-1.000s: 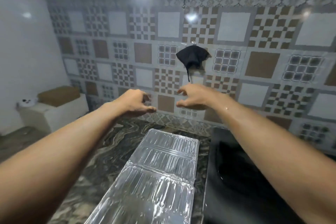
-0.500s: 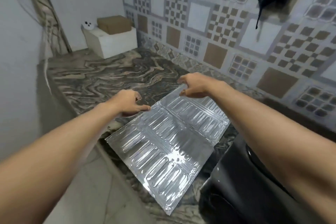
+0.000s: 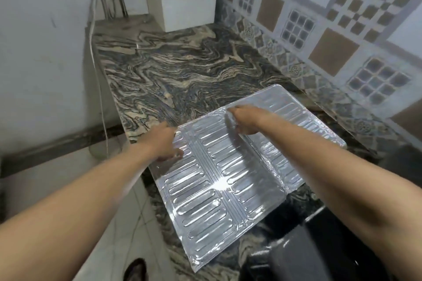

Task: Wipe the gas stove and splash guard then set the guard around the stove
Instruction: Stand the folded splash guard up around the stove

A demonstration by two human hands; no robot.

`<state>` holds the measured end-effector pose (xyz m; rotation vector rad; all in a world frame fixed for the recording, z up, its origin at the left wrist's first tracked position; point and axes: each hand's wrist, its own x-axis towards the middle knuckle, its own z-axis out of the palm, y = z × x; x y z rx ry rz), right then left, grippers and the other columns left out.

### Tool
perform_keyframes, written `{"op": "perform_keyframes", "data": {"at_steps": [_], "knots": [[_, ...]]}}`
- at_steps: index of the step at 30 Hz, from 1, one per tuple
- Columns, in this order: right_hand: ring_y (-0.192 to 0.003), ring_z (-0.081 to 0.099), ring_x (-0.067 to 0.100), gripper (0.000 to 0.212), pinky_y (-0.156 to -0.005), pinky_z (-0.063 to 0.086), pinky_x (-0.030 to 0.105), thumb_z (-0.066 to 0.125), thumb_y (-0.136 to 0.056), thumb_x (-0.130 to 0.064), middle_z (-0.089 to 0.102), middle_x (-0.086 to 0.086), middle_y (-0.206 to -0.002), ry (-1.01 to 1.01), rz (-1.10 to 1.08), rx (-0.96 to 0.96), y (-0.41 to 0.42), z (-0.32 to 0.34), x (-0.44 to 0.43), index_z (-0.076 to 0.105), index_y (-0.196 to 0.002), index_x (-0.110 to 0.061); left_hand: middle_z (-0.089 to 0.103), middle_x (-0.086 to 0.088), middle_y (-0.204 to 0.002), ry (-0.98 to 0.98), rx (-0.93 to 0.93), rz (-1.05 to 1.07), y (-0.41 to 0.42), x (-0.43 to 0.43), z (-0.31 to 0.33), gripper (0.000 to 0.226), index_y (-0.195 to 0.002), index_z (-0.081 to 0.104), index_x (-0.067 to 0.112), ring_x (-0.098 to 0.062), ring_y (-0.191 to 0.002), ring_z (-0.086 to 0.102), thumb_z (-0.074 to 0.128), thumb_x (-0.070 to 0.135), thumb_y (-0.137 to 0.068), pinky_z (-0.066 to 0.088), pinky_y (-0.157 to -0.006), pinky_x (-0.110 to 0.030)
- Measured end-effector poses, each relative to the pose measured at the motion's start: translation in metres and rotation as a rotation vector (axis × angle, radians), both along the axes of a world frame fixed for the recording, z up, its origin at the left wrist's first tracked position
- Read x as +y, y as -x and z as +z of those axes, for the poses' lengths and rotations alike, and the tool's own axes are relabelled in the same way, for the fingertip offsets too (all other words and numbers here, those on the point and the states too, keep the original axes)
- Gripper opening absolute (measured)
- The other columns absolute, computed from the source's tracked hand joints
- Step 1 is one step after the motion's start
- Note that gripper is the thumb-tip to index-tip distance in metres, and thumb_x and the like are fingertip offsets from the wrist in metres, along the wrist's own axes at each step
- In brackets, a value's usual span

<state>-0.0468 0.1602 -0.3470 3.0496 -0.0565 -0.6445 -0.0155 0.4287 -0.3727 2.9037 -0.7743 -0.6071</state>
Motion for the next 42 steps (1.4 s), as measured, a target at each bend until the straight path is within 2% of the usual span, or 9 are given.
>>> {"op": "perform_keyframes", "data": {"at_steps": [3,6,9,14,19,22,29,36,42], "knots": [[-0.127,0.051,0.040,0.082,-0.099,0.049,0.046,0.075,-0.078,-0.021,0.039,0.012,-0.150,-0.055,-0.012,0.056,-0.012,-0.016,-0.001,0.033,-0.147,-0.023,0.055,-0.009,-0.116,-0.015,-0.010,0.031,0.006,-0.003,-0.009,0.061,-0.106,0.054,0.021,-0.028,-0.105,0.050,0.076,0.062,-0.068,0.049,-0.088,-0.042],[-0.140,0.035,0.042,0.105,-0.103,0.046,0.047,0.076,-0.080,-0.011,0.008,0.013,-0.164,-0.099,-0.029,0.121,-0.022,-0.025,0.000,0.009,-0.155,-0.039,0.055,-0.013,-0.129,-0.015,-0.023,0.099,0.006,-0.007,-0.017,0.085,-0.139,0.046,0.022,-0.035,-0.123,0.046,0.075,0.062,-0.070,0.042,-0.099,-0.051],[-0.145,0.024,0.043,0.114,-0.107,0.043,0.049,0.078,-0.078,-0.007,-0.004,0.015,-0.164,-0.054,0.009,0.155,-0.032,-0.027,0.005,0.002,-0.154,-0.044,0.049,-0.017,-0.140,0.000,-0.045,0.193,0.005,-0.012,-0.018,0.085,-0.145,0.042,0.023,-0.039,-0.131,0.042,0.077,0.054,-0.074,0.038,-0.105,-0.054],[-0.140,0.028,0.042,0.093,-0.108,0.037,0.058,0.079,-0.075,-0.010,0.023,0.016,-0.158,-0.095,0.000,0.012,-0.033,-0.024,0.006,0.023,-0.149,-0.021,0.065,-0.006,-0.120,0.231,-0.016,0.333,-0.011,-0.018,-0.001,0.050,-0.122,0.065,0.023,-0.029,-0.107,0.061,0.074,0.020,-0.073,0.051,-0.090,-0.038],[-0.123,0.046,0.041,0.087,-0.099,0.044,0.050,0.087,-0.063,-0.020,0.050,0.019,-0.131,-0.155,-0.011,-0.136,-0.021,0.006,0.000,0.026,-0.125,-0.019,0.073,-0.007,-0.103,0.366,-0.056,0.299,-0.023,-0.029,0.049,0.028,-0.100,0.073,0.022,-0.027,-0.098,0.066,0.073,0.012,-0.074,0.048,-0.079,-0.029],[-0.125,0.044,0.043,0.098,-0.102,0.040,0.045,0.085,-0.068,-0.026,0.045,0.022,-0.137,-0.163,-0.025,-0.244,-0.011,0.043,-0.008,0.026,-0.146,-0.019,0.073,-0.008,-0.103,0.406,-0.137,0.244,-0.022,-0.032,0.089,0.025,-0.100,0.075,0.022,-0.028,-0.099,0.066,0.074,0.014,-0.077,0.048,-0.083,-0.031],[-0.111,0.055,0.037,0.046,-0.083,0.042,0.035,0.080,-0.079,-0.029,0.061,0.017,-0.119,-0.108,-0.017,-0.472,0.027,0.157,-0.026,0.058,-0.117,-0.017,0.073,-0.005,-0.098,0.575,-0.308,0.067,-0.001,-0.032,0.189,0.024,-0.097,0.076,0.021,-0.025,-0.098,0.066,0.068,0.009,-0.078,0.048,-0.084,-0.030],[-0.080,0.058,0.023,0.005,-0.067,0.037,0.027,0.069,-0.086,-0.017,0.063,0.000,-0.080,-0.119,-0.081,-0.628,0.086,0.223,-0.027,0.071,-0.088,-0.021,0.071,-0.001,-0.094,0.638,-0.231,-0.159,0.001,-0.038,0.241,0.018,-0.095,0.071,0.023,-0.011,-0.072,0.060,0.068,0.008,-0.085,0.042,-0.074,-0.026],[-0.094,0.064,0.016,0.019,-0.075,0.040,0.021,0.065,-0.091,-0.014,0.074,0.006,-0.105,-0.180,-0.207,-0.615,0.107,0.229,-0.023,0.073,-0.108,-0.015,0.074,0.004,-0.088,0.629,-0.219,-0.152,-0.015,-0.057,0.250,0.019,-0.078,0.070,0.031,-0.008,-0.074,0.066,0.070,0.013,-0.081,0.049,-0.072,-0.023]]}}
